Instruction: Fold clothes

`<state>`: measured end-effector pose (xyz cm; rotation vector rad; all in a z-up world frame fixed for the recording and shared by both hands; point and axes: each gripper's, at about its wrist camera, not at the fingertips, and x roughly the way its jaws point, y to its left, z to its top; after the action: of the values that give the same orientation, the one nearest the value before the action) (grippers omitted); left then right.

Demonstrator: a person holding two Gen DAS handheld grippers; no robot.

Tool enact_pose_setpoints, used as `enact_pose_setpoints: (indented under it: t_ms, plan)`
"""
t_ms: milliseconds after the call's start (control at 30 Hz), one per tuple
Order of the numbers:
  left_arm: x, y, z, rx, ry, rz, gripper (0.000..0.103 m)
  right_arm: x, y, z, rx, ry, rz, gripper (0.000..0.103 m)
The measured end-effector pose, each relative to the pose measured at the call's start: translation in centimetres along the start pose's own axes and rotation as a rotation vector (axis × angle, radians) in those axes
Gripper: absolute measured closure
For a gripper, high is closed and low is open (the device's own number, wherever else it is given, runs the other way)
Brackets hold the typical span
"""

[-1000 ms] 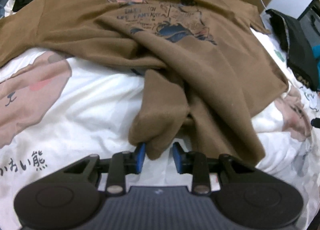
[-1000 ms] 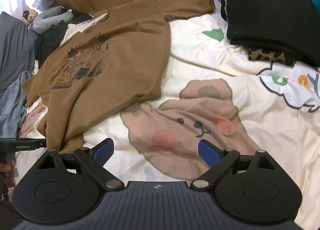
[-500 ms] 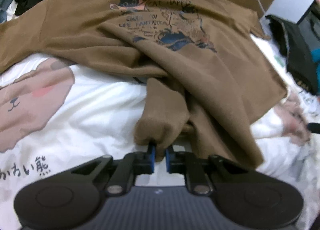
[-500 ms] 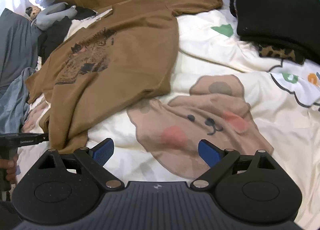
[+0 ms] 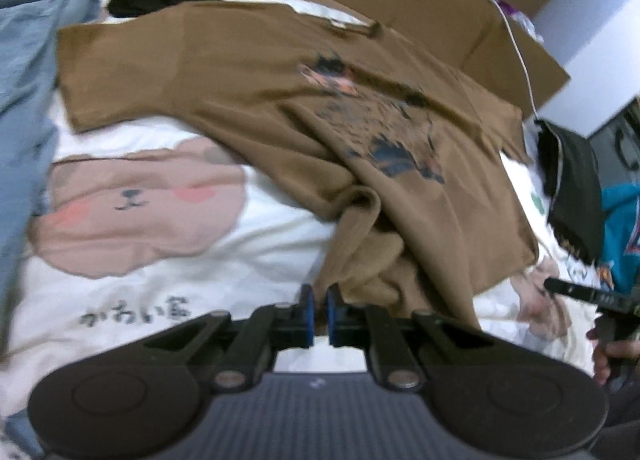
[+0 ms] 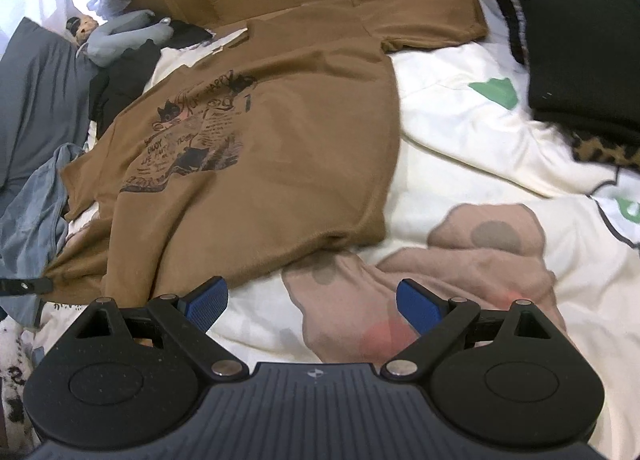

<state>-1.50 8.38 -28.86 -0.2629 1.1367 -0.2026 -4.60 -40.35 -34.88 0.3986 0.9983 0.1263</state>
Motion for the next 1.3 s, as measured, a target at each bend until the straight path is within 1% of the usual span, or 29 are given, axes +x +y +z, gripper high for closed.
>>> enact_pose_setpoints:
  t_ms: [100,167,267,300,367,433,500,533,700,767,900,967,1133,1200,1233,1300]
  plan:
    - [-1.2,1.5,0.7,-0.043,-0.008,0.001,0.097,0.6,0.3,0.4,-0.019,-0.006,0.008,0.009]
    - [-1.9,2.7,1.3,-0.04,-0.014,0.022,0.097,0.9,0.3,0.5,-0.03,-0.009,0.008,0.009]
    - [-2.7,4.5,2.1,-0.061,-0.029,0.057,0.097,1.4,0.1,0.7,-0.054,-0.007,0.014,0.009]
    - [-3.0,5.2,2.4,-0.072,-0.035,0.067,0.097,1.6,0.0,0.8,-0.044,-0.006,0.024,0.01]
    - [-3.4,6.2,2.7,-0.09,-0.044,0.083,0.097,2.0,-0.5,1.2,-0.007,0.0,0.049,0.018]
    - [-3.6,6.8,2.9,-0.101,-0.048,0.094,0.097,2.5,-1.0,1.5,0.031,0.007,0.073,0.031]
    - [-3.6,7.2,3.1,-0.11,-0.051,0.099,0.097,2.9,-1.1,1.7,0.052,0.009,0.088,0.037]
    - [-3.7,7.4,3.2,-0.114,-0.053,0.101,0.097,3.1,-1.1,1.7,0.048,0.01,0.09,0.039]
    - [-3.5,7.5,4.2,-0.102,-0.054,0.097,0.097,3.2,-0.7,1.8,0.003,0.035,0.097,0.039]
    - [-3.5,7.9,4.6,-0.115,-0.056,0.097,0.097,3.0,-0.6,1.6,-0.01,0.045,0.092,0.039]
    - [-3.6,8.3,5.3,-0.14,-0.066,0.098,0.097,4.0,0.6,1.3,-0.077,0.088,0.04,0.039]
    - [-3.6,8.4,5.6,-0.152,-0.068,0.095,0.097,4.7,1.2,1.6,-0.091,0.098,0.02,0.038]
    - [-2.8,8.5,6.5,-0.138,-0.046,0.102,0.097,5.6,1.9,2.8,-0.066,0.101,0.008,0.037]
    - [-2.6,8.5,6.9,-0.137,-0.049,0.105,0.097,5.7,1.9,3.4,-0.018,0.095,0.019,0.033]
    - [-2.6,8.5,7.1,-0.138,-0.051,0.107,0.097,5.8,1.9,3.7,0.011,0.091,0.026,0.032]
    - [-2.4,8.6,7.4,-0.137,-0.05,0.109,0.097,6.1,2.2,4.3,0.028,0.076,0.013,0.032]
